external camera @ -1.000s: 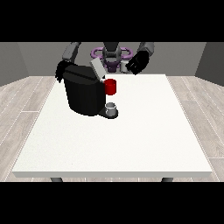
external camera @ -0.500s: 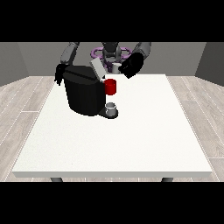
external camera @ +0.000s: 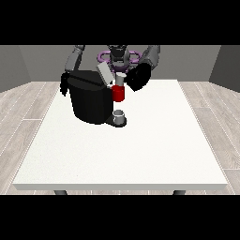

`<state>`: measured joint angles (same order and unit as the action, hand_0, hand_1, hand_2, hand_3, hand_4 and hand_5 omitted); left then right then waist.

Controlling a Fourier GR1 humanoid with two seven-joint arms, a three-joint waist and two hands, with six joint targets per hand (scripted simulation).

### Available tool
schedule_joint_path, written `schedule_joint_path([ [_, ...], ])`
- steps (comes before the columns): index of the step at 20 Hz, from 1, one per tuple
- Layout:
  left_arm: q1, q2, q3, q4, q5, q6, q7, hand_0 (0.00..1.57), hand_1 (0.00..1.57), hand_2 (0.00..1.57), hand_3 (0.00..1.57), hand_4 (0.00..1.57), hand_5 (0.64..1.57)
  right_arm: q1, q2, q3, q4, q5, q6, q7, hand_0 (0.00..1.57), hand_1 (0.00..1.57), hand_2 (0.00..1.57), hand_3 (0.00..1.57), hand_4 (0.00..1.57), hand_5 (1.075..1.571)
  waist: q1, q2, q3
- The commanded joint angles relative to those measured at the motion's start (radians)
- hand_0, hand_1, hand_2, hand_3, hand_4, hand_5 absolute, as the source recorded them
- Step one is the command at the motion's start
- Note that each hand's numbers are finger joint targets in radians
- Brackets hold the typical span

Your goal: Insert the coffee pod into the coffee machine and close the lid

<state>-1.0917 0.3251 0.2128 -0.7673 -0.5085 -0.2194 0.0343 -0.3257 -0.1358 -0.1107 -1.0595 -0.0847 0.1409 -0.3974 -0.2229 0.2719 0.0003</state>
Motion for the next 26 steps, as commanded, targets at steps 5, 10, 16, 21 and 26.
schedule_joint_path([
  [5, -0.081, 0.049, 0.023, 0.022, 0.036, -0.052, -0.020, 1.45, 1.45, 1.48, 1.39, 0.61, 1.571, -0.079, -0.012, -0.040, 0.067, -0.005, -0.021, -0.040, 0.00, 0.00, 0.00, 0.00, 0.27, 1.571, 0.016, 0.069, 0.0003],
  [10, -0.019, 0.041, -0.016, 0.037, -0.018, 0.006, -0.041, 1.40, 1.40, 1.46, 1.35, 0.66, 1.571, -0.027, 0.002, -0.018, 0.070, 0.005, -0.009, -0.034, 0.00, 0.00, 0.00, 0.00, 0.23, 1.571, -0.009, 0.050, 0.0001],
  [16, -0.074, 0.079, 0.006, 0.063, -0.005, -0.011, -0.032, 1.42, 1.42, 1.46, 1.35, 0.66, 1.571, -0.131, -0.069, -0.056, 0.093, -0.017, 0.018, 0.032, 0.00, 0.00, 0.00, 0.00, 0.26, 1.571, -0.011, 0.083, 0.0000],
  [21, -0.038, 0.089, 0.012, 0.079, -0.018, 0.041, -0.078, 1.39, 1.39, 1.43, 1.39, 0.59, 1.571, -0.118, -0.043, -0.033, 0.064, -0.030, 0.051, 0.019, 0.00, 0.00, 0.00, 0.00, 0.29, 1.571, -0.044, 0.087, -0.0003],
  [26, -0.134, 0.045, -0.007, 0.063, -0.023, 0.045, 0.014, 1.37, 1.37, 1.38, 1.26, 0.55, 1.571, -0.177, -0.032, -0.049, 0.150, -0.020, 0.025, -0.018, 0.00, 0.00, 0.00, 0.00, 0.35, 1.571, -0.027, 0.108, 0.0004],
])
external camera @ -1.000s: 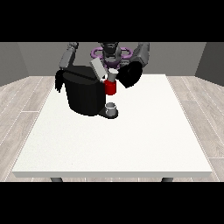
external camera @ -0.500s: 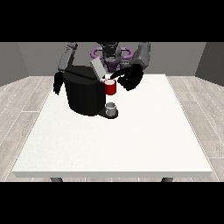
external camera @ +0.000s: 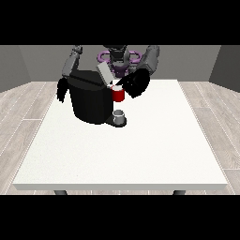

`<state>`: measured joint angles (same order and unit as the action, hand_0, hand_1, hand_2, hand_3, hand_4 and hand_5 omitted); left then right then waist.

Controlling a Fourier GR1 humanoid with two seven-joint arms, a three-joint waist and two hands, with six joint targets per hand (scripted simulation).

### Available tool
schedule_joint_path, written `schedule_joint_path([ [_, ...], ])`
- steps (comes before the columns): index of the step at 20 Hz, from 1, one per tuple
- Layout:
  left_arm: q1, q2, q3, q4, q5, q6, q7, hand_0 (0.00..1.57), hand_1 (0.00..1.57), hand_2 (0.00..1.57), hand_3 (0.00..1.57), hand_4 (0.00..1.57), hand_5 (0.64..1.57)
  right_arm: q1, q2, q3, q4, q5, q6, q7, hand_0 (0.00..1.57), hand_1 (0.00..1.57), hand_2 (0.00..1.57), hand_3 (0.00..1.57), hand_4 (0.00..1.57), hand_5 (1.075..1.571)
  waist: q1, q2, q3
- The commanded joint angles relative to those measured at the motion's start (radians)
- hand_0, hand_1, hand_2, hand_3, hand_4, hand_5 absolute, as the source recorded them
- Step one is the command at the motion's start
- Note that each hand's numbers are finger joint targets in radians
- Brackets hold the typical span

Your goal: Insert the coffee pod into the coffee machine and close the lid

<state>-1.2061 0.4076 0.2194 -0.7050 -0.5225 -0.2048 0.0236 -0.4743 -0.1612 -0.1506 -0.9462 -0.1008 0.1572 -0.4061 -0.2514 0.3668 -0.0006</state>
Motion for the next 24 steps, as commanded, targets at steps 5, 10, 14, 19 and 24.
schedule_joint_path([
  [5, 0.181, -0.101, 0.027, -0.007, 0.093, -0.013, -0.176, 0.00, 0.00, 0.00, 0.00, 0.00, 1.571, 0.147, 0.005, 0.011, 0.006, 0.001, 0.040, -0.059, 0.00, 0.00, 0.00, 0.00, 0.26, 1.571, 0.048, -0.108, 0.0003],
  [10, 0.372, -0.216, 0.046, -0.023, 0.177, -0.046, -0.265, 0.00, 0.00, 0.00, 0.00, 0.00, 1.571, 0.248, 0.013, -0.017, 0.023, -0.020, 0.039, -0.092, 0.00, 0.00, 0.00, 0.00, 0.23, 1.571, 0.146, -0.262, 0.0000],
  [14, 0.563, -0.228, 0.096, -0.001, 0.248, -0.093, -0.388, 0.00, 0.00, 0.00, 0.00, 0.00, 1.571, 0.375, 0.046, 0.045, -0.037, 0.021, 0.033, -0.091, 0.00, 0.00, 0.00, 0.00, 0.00, 1.571, 0.180, -0.394, -0.0018],
  [19, 0.742, -0.305, 0.094, 0.015, 0.293, -0.152, -0.430, 0.00, 0.00, 0.00, 0.00, 0.27, 1.571, 0.451, 0.100, 0.141, -0.119, 0.087, -0.004, -0.040, 0.00, 0.00, 0.00, 0.00, 0.00, 1.571, 0.213, -0.578, -0.0016],
  [24, 0.906, -0.305, 0.095, 0.032, 0.285, -0.131, -0.440, 0.00, 0.00, 0.00, 0.00, 0.34, 1.571, 0.488, 0.159, 0.238, -0.302, 0.109, -0.052, 0.073, 0.00, 0.00, 0.00, 0.00, 0.20, 1.571, 0.178, -0.711, -0.0006],
])
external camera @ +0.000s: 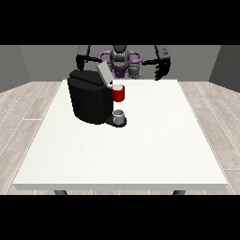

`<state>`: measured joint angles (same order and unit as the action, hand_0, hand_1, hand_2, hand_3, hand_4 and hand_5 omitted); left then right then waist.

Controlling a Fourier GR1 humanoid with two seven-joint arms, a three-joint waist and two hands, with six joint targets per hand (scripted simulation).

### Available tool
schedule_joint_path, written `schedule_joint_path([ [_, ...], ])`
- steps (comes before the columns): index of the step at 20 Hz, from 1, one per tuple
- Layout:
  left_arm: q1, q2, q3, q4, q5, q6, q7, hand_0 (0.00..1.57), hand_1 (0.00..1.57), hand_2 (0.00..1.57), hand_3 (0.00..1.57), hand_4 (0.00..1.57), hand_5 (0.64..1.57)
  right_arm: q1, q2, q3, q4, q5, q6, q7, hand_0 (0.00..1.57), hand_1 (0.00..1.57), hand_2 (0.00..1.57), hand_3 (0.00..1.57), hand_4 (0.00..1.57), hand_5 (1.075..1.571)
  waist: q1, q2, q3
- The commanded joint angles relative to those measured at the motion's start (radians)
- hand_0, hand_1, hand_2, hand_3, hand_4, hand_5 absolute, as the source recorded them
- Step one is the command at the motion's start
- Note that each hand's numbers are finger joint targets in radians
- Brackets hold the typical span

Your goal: Insert the coffee pod into the coffee machine and close the lid

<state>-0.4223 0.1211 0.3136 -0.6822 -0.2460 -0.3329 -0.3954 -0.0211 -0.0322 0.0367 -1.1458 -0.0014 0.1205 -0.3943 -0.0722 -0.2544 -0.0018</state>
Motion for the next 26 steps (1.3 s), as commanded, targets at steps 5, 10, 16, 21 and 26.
schedule_joint_path([
  [5, 0.227, 0.041, 0.023, 0.015, 0.031, -0.049, -0.029, 0.00, 0.00, 0.00, 0.00, 0.33, 1.571, 0.076, 0.032, 0.193, -0.285, 0.051, -0.074, 0.124, 0.00, 0.00, 0.00, 0.00, 0.12, 1.571, -0.022, -0.159, 0.0009],
  [10, 0.260, -0.011, -0.024, -0.084, 0.041, -0.054, -0.057, 0.00, 0.00, 0.00, 0.00, 0.34, 1.571, -0.027, 0.013, 0.145, -0.430, 0.090, -0.144, 0.255, 0.00, 0.00, 0.00, 0.00, 0.34, 1.571, 0.044, -0.075, 0.0016],
  [16, 0.197, -0.034, -0.065, -0.205, 0.077, -0.087, -0.093, 0.00, 0.00, 0.00, 0.00, 0.18, 1.571, -0.136, 0.032, 0.196, -0.355, 0.124, -0.302, 0.214, 0.00, 0.00, 0.00, 0.00, 0.35, 1.571, 0.144, 0.137, 0.0019],
  [21, 0.229, -0.034, -0.066, -0.269, 0.121, -0.070, -0.108, 0.00, 0.00, 0.00, 0.00, 0.22, 1.571, -0.220, 0.015, 0.114, -0.367, 0.162, -0.274, 0.223, 0.00, 0.00, 0.00, 0.00, 0.28, 1.571, 0.128, 0.204, 0.0018],
  [26, 0.275, -0.025, -0.104, -0.410, 0.172, -0.144, 0.006, 0.00, 0.00, 0.00, 0.00, 0.20, 1.571, -0.284, 0.032, 0.123, -0.305, 0.218, -0.352, 0.331, 0.00, 0.00, 0.00, 0.00, 0.23, 1.571, 0.183, 0.178, 0.0020],
])
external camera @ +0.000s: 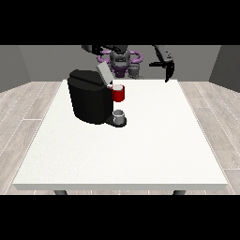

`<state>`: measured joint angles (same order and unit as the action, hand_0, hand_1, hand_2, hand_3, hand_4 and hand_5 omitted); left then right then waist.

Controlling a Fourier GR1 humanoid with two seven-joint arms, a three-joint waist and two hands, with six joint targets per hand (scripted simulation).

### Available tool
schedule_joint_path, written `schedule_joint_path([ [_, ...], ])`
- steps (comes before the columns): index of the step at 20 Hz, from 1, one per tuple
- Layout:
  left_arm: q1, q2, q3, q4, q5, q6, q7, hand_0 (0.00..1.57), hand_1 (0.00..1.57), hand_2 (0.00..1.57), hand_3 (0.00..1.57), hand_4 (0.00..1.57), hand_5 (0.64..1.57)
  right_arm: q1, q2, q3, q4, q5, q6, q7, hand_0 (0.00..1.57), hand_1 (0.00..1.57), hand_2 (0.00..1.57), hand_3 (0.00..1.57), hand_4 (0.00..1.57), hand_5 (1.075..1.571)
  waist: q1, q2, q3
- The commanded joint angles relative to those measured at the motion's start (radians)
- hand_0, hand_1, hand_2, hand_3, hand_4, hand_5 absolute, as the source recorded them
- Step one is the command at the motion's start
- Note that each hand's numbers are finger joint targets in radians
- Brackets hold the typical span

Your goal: Insert the coffee pod into the coffee machine and close the lid

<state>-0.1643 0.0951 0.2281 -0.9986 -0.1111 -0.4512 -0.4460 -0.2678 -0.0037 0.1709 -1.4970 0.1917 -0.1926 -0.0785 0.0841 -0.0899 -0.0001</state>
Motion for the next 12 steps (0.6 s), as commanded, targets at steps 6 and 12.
schedule_joint_path([
  [6, 0.076, -0.039, -0.099, -0.219, 0.003, 0.003, 0.043, 0.00, 0.00, 0.00, 0.00, 0.32, 1.571, -0.129, -0.037, -0.142, 0.191, -0.011, -0.008, -0.058, 0.00, 0.00, 0.00, 0.00, 0.35, 1.571, 0.072, 0.070, 0.0005],
  [12, 0.127, 0.012, -0.060, -0.230, 0.036, -0.005, -0.007, 0.00, 0.00, 0.00, 0.00, 0.38, 1.571, -0.156, -0.066, -0.203, 0.264, -0.042, 0.016, -0.115, 0.00, 0.00, 0.00, 0.00, 0.39, 1.571, 0.043, 0.102, 0.0003],
])
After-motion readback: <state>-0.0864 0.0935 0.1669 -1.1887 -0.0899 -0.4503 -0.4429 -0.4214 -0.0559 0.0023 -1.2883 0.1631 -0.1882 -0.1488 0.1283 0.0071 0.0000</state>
